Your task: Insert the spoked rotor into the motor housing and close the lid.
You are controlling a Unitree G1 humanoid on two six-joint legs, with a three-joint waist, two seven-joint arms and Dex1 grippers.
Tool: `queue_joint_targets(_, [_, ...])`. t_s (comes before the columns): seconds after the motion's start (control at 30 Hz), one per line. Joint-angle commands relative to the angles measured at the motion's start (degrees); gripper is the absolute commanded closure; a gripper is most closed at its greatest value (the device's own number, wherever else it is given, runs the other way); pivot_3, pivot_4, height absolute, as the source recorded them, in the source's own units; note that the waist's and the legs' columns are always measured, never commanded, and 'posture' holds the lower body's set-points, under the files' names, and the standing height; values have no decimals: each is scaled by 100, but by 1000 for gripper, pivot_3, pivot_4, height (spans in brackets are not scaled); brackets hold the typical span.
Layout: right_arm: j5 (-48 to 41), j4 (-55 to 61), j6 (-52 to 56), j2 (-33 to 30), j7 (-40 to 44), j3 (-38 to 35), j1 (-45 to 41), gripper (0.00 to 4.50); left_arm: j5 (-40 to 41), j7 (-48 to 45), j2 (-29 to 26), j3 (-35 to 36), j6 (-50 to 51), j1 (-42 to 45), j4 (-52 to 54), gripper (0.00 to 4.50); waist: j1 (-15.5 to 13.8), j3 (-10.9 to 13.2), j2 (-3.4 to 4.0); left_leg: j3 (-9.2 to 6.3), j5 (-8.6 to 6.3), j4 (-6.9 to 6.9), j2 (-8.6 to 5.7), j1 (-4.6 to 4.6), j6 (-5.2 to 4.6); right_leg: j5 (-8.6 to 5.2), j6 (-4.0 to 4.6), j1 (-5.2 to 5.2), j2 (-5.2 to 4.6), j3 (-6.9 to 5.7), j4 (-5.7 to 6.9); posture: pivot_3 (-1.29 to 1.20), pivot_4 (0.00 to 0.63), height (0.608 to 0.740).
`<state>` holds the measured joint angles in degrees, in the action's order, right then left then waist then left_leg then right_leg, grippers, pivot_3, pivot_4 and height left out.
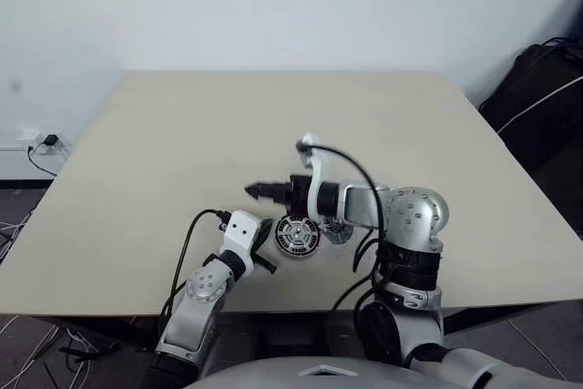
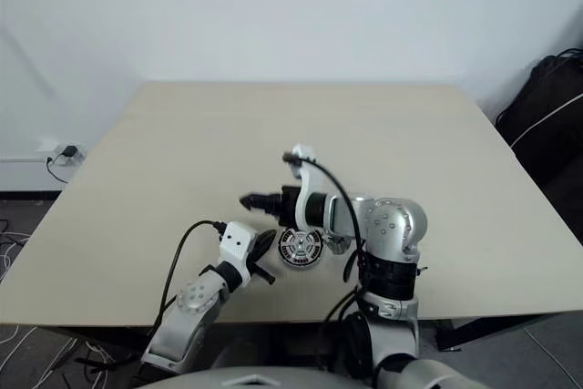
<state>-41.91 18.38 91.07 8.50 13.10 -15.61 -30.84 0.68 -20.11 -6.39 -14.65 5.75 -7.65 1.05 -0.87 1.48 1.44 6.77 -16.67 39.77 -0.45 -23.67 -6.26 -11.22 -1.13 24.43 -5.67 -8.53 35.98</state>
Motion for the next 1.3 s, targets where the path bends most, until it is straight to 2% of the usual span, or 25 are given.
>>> queue_joint_targets(0.03, [107, 663, -1497, 299, -425, -505, -217, 1886, 55, -37, -13, -4, -17, 36, 297, 4500, 2, 2, 4, 1, 0, -3, -5, -1, 0, 1, -2, 1, -1, 5, -2, 0, 0, 740])
queue_joint_targets(0.1, [319, 844, -2201, 133, -520, -348, -126, 1886, 59, -40, -21, -5, -12, 31, 306, 4500, 24, 3, 6, 14, 0, -12, -9, 0, 0, -2, -15, 6, -1, 14, -6, 0, 0, 740])
queue_joint_targets(0.13, [590, 920, -2591, -79, -553, -147, -24, 1886, 61, -42, -26, -6, -10, 28, 310, 4500, 43, 3, 7, 21, 0, -19, -8, 3, 1, -13, -34, 8, 0, 17, -7, 0, 0, 740])
queue_joint_targets(0.33, [2518, 756, -4789, -1189, -1168, 422, 827, 1886, 57, -63, -59, 2, 16, 30, 315, 4500, 111, -3, -2, 47, 15, -57, -7, 16, 25, -21, -21, 1, 10, 26, -4, 0, 0, 740])
queue_joint_targets(0.5, [3894, 334, -5300, -2411, -1311, 1173, 1676, 1886, 48, -93, -80, 1, 35, 38, 323, 4500, 216, -2, -1, 77, 28, -70, -3, 29, 45, -26, -20, -8, 19, 48, 0, 0, 0, 740])
queue_joint_targets(0.6, [4229, 269, -4952, -2972, -1022, 1587, 2153, 1886, 44, -111, -95, 7, 46, 39, 333, 4500, 239, 5, -1, 85, 32, -72, 11, 59, 53, -50, 16, -22, 18, 53, 8, 0, 0, 740])
queue_joint_targets(0.8, [3944, 711, -3794, -3609, -12, 2227, 2738, 1886, 46, -127, -143, 46, 82, 3, 395, 4500, 186, 10, -7, 81, 11, -66, 42, 88, 18, -53, 21, -16, 11, 33, 8, 0, 0, 740])
queue_joint_targets(1.17, [2464, 1344, -3433, -2886, 972, 1803, 2520, 1886, 46, -121, -226, 94, 44, -83, 519, 4500, 65, 14, -16, 76, -5, -57, 53, 76, -12, -52, 29, -13, 9, 4, 4, 0, 0, 740])
queue_joint_targets(1.3, [1916, 1520, -3158, -2903, 1309, 1759, 2456, 1886, 90, -189, -273, 83, -26, -130, 578, 4500, 28, 14, -16, 76, -13, -54, 51, 72, -25, -51, 31, -13, 5, 5, -2, 0, 0, 740])
